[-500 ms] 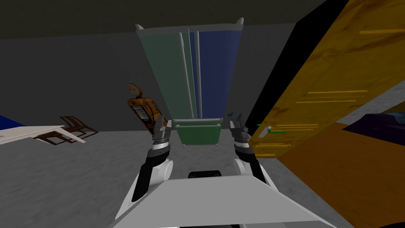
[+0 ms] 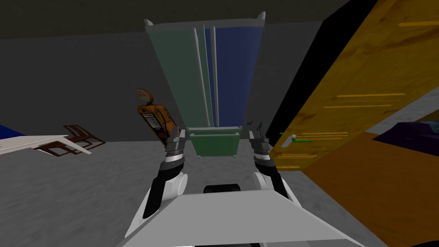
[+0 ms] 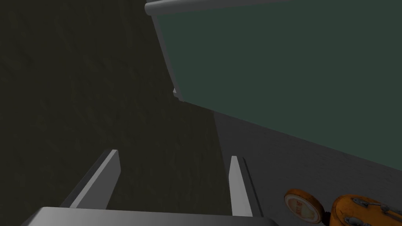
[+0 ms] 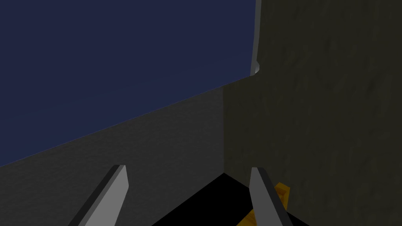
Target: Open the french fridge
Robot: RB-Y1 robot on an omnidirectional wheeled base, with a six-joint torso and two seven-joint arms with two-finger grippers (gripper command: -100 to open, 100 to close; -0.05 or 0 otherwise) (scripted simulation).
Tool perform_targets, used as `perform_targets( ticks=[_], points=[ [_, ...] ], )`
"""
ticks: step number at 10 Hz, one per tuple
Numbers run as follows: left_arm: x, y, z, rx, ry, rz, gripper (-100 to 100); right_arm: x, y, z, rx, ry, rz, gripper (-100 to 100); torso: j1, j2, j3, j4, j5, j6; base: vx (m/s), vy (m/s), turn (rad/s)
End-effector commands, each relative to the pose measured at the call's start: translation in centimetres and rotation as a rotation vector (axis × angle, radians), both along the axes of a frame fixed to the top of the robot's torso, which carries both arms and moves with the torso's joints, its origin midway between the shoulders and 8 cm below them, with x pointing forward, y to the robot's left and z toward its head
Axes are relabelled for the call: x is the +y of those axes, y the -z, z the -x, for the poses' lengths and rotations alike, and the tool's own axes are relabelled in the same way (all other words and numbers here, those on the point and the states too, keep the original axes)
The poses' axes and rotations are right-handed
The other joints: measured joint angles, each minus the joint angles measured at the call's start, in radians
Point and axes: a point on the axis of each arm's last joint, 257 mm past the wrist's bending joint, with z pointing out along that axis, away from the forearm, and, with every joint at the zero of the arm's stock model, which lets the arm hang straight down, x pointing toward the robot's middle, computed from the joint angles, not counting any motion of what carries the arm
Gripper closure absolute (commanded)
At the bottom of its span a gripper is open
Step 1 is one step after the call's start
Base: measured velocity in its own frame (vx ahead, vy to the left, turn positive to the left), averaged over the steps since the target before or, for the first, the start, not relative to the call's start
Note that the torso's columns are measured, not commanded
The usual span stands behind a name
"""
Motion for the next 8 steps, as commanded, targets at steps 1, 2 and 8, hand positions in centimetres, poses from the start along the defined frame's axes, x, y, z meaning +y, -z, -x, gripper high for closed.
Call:
perform_targets(
  ticks=[1, 2, 8],
  points=[
    [0.0, 0.0, 0.0, 0.000, 0.000, 0.000, 0, 0.0, 0.0, 0.0, 0.000, 0.000, 0.000, 0, 0.000, 0.074, -0.147, 0.074, 0.000, 0.000, 0.000, 0.000, 0.000],
    [0.0, 0.0, 0.0, 0.000, 0.000, 0.000, 0, 0.0, 0.0, 0.0, 0.000, 0.000, 0.000, 0, 0.000, 0.148, -0.295, 0.148, 0.000, 0.000, 0.000, 0.000, 0.000],
    [-0.9, 2.5, -1.0, 0.028, 0.027, -0.091, -100, 0.0, 0.0, 0.0, 0.001, 0.000, 0.000, 0, 0.000, 0.412, -0.832, 0.414, 0.000, 0.000, 0.038, -0.002, -0.002]
  ],
)
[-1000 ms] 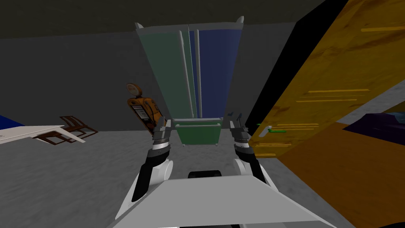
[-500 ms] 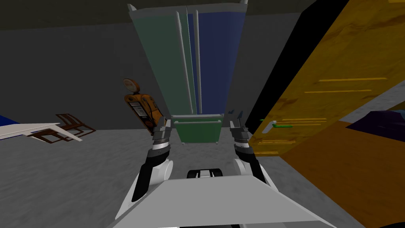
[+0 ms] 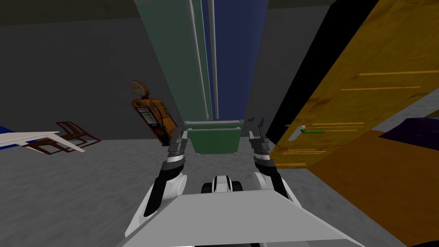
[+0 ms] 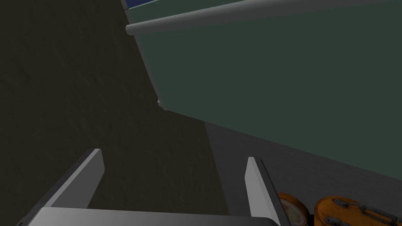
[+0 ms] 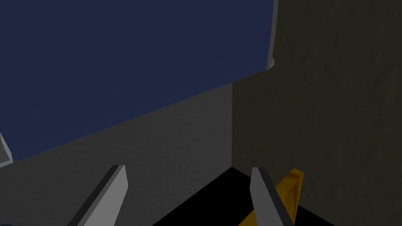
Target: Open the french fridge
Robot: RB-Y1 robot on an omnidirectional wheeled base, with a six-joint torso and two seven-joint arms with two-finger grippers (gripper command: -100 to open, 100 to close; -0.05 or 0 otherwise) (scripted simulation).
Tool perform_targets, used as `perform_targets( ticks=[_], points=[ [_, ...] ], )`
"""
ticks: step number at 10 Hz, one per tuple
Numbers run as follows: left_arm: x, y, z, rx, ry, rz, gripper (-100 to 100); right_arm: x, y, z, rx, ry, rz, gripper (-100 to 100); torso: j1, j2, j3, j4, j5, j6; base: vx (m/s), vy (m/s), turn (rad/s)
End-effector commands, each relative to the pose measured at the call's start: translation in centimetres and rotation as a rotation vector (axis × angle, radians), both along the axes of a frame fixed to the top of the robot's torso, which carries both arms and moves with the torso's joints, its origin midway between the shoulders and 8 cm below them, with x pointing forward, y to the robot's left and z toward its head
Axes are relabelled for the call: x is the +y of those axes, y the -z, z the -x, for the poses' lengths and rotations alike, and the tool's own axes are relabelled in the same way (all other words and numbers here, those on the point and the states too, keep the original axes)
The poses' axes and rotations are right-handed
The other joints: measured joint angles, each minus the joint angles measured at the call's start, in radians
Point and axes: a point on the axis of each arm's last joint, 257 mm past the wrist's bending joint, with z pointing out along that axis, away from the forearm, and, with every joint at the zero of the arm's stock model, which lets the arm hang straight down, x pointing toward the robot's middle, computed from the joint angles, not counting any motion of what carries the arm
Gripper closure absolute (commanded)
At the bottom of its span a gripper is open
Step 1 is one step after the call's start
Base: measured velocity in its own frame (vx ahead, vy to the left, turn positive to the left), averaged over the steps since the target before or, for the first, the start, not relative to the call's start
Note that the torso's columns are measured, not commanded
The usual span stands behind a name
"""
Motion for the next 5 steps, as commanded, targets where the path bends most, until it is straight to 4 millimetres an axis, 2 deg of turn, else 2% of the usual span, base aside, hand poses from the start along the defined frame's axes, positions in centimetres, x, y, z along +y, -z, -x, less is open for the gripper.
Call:
perform_targets(
  ticks=[1, 5],
  points=[
    [-0.2, 1.9, -0.7, 0.014, 0.008, -0.043, -100, 0.0, 0.0, 0.0, 0.000, 0.000, 0.000, 0, 0.000, 0.000, -0.001, 0.001, 0.000, 0.000, 0.112, -0.022, -0.004],
    [-0.2, 4.9, -1.5, 0.030, 0.007, -0.085, -100, 0.0, 0.0, 0.0, 0.000, 0.000, 0.000, 0, 0.001, 0.005, 0.001, 0.002, 0.000, 0.000, 0.107, -0.005, -0.004]
  ],
)
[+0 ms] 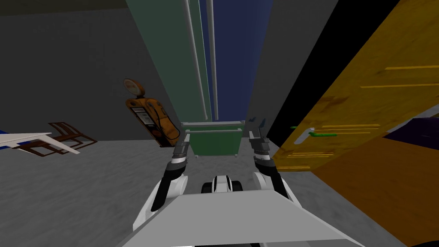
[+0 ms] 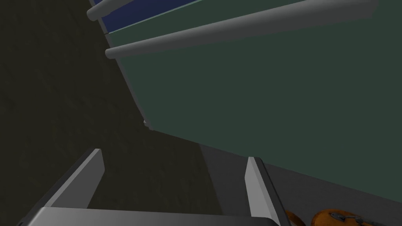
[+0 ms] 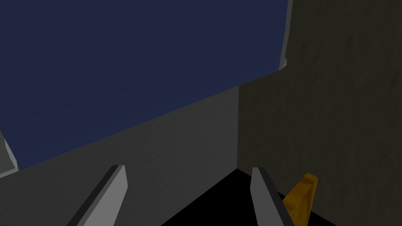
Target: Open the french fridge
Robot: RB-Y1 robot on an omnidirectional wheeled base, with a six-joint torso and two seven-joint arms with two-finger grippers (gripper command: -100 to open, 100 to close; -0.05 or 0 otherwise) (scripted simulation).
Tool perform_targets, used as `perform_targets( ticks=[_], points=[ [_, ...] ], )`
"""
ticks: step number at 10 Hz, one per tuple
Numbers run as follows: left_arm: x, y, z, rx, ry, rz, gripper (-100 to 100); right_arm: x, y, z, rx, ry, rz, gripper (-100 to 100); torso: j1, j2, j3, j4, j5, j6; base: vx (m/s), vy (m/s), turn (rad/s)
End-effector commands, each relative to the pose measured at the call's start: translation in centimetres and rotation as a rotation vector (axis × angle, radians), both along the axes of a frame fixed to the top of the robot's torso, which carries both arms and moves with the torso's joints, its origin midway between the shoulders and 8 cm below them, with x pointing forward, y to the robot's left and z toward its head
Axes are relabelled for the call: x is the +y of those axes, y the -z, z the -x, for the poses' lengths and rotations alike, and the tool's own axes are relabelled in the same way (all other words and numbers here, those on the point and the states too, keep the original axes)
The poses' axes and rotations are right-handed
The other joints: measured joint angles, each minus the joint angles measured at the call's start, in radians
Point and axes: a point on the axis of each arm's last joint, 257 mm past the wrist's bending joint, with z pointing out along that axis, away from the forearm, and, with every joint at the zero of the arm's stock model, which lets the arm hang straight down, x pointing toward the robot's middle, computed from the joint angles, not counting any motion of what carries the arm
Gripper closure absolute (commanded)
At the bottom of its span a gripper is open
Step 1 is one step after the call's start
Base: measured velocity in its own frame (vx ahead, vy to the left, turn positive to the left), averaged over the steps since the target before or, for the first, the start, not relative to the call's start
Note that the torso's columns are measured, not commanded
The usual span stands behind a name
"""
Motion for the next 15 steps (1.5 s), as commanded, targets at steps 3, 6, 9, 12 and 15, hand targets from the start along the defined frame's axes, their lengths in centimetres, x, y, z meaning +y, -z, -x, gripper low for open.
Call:
perform_targets(
  ticks=[3, 6, 9, 12, 15],
  points=[
    [0.3, 3.3, -0.7, 0.019, -0.001, -0.040, -100, 0.0, 0.0, 0.0, 0.000, 0.000, 0.000, 0, -0.002, 0.001, 0.000, 0.000, -0.001, 0.000, 0.081, -0.008, -0.002],
    [0.5, 6.0, -1.0, 0.029, 0.000, -0.074, -100, 0.0, 0.0, 0.0, 0.000, 0.000, 0.000, 0, -0.001, -0.004, -0.002, -0.001, 0.000, 0.000, 0.121, -0.012, -0.006],
    [0.7, 8.0, -1.1, 0.039, 0.001, -0.096, -100, 0.0, 0.0, 0.0, 0.000, 0.000, 0.000, 0, 0.000, 0.001, 0.001, 0.000, 0.000, 0.000, 0.104, -0.007, -0.002],
    [0.9, 10.3, -1.1, 0.055, 0.002, -0.116, -100, 0.0, 0.0, 0.0, 0.000, 0.000, 0.000, 0, -0.001, 0.000, 0.000, 0.000, 0.000, 0.000, 0.090, -0.001, -0.004],
    [1.0, 12.3, -1.0, 0.065, 0.004, -0.133, -100, 0.0, 0.0, 0.0, 0.000, 0.000, 0.000, 0, -0.002, -0.001, -0.001, 0.000, 0.000, 0.000, 0.094, -0.007, -0.004]
  ],
)
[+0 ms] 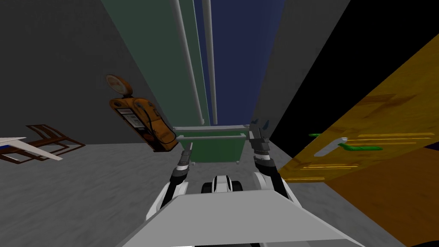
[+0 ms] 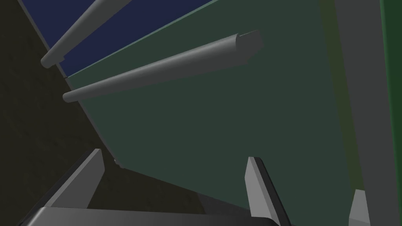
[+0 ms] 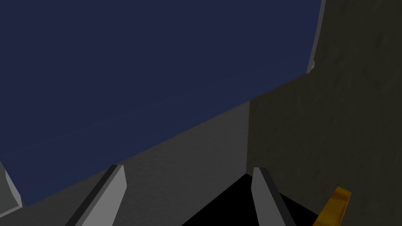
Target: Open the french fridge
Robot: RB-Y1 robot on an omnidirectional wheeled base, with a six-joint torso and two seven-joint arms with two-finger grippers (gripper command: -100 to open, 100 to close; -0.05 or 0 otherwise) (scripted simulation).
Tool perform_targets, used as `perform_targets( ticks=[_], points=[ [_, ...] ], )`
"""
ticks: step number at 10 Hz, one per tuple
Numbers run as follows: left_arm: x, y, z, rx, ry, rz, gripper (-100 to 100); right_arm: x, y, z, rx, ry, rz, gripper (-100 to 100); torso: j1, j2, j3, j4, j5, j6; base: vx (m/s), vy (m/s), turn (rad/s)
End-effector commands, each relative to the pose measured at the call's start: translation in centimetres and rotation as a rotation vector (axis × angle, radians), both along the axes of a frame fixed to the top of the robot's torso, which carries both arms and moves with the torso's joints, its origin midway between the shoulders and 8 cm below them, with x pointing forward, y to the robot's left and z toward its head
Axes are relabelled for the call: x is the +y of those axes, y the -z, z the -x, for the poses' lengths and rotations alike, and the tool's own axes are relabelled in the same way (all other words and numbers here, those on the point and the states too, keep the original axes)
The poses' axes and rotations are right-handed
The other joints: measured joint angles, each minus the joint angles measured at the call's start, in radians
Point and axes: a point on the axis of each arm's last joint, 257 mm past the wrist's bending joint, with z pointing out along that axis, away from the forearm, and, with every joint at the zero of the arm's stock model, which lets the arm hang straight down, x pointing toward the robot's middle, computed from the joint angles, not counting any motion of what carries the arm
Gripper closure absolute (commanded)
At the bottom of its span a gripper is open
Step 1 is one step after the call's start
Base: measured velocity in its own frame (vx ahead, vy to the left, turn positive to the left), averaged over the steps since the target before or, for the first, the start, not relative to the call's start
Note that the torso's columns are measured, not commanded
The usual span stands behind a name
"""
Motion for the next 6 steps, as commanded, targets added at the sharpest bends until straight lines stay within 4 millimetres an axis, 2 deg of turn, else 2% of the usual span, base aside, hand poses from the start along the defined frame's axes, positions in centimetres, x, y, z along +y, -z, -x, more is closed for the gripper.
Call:
perform_targets(
  ticks=[1, 6],
  points=[
    [0.2, 1.6, 0.2, 0.013, 0.000, -0.010, -100, 0.0, 0.0, 0.0, 0.000, 0.000, 0.000, 0, 0.000, 0.000, 0.000, 0.000, 0.000, 0.000, 0.076, -0.006, 0.000],
    [0.5, 5.2, 0.5, 0.044, 0.002, -0.029, -100, 0.0, 0.0, 0.0, 0.000, 0.000, 0.000, 0, 0.000, 0.001, 0.001, 0.000, 0.000, 0.000, 0.089, -0.006, -0.003]
  ],
)
